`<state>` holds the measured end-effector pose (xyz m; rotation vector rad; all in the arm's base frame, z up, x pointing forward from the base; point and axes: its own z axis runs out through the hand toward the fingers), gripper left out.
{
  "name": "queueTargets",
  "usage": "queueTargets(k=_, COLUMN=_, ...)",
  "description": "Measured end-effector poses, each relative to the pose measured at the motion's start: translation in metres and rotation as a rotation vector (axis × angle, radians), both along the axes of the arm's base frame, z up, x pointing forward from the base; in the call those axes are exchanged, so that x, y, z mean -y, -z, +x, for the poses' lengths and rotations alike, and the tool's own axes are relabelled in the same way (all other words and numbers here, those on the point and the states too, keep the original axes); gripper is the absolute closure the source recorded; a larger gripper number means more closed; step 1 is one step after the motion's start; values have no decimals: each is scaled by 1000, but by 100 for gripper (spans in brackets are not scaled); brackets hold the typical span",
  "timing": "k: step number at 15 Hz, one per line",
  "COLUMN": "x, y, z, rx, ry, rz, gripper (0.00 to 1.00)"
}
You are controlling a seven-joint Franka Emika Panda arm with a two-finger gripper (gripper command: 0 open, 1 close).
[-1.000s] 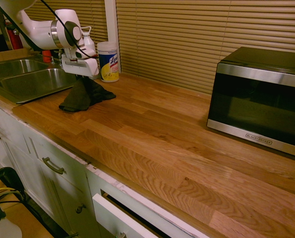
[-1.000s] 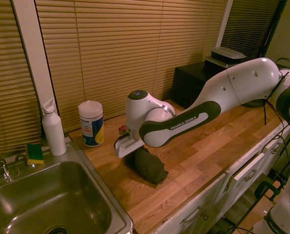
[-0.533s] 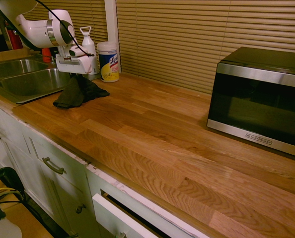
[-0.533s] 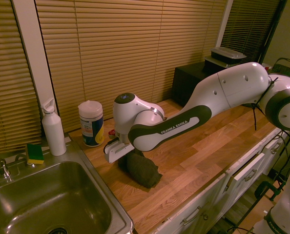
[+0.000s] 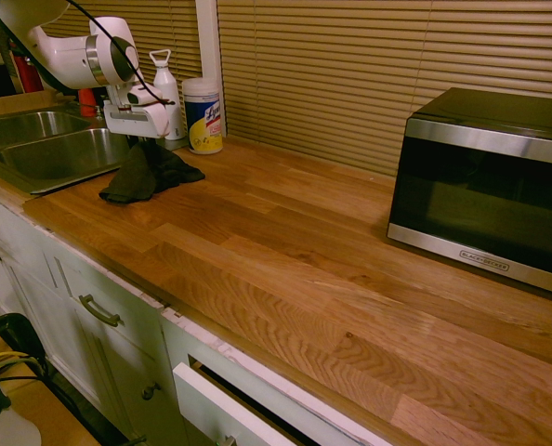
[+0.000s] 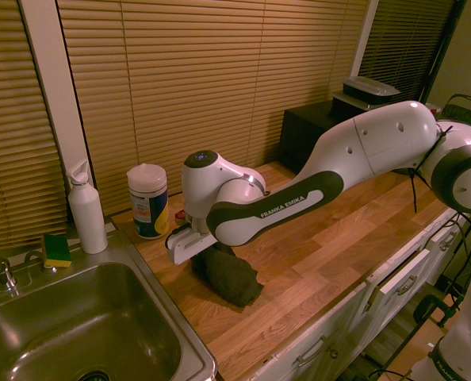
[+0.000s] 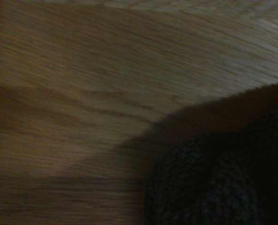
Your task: Clear the spill
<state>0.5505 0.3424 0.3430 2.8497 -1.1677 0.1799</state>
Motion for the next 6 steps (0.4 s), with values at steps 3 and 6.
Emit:
queueTargets(k=3, x=-3, y=-28, z=-8, rx=16, ry=19, rz=-3, gripper=0)
queueTargets(k=6, x=-5, y=-65, z=-21, rx=37, ry=41, rz=-5, gripper=0)
